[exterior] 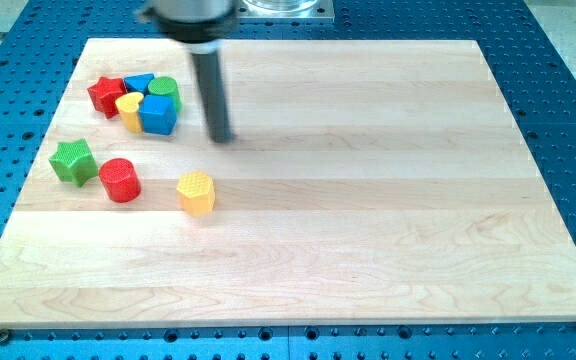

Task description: Place the yellow hexagon at the bottom of the blue cube

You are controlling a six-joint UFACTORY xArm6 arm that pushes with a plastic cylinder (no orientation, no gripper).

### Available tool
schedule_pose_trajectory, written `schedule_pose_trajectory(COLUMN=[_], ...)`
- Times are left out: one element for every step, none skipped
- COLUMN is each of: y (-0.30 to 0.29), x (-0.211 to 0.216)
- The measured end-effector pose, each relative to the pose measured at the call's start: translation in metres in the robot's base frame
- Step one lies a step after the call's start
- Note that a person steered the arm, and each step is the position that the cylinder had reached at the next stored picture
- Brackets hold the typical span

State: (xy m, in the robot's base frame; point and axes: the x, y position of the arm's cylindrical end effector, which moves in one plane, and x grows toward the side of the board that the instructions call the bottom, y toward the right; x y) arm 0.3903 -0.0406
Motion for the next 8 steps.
schedule_pose_trajectory(y=[0.042,-0.024,-0.060,-0.060,-0.074,-0.085,-0.080,-0.054], x=[0.075,0.121,0.105,0.106,0.120,0.057,0.019,0.071])
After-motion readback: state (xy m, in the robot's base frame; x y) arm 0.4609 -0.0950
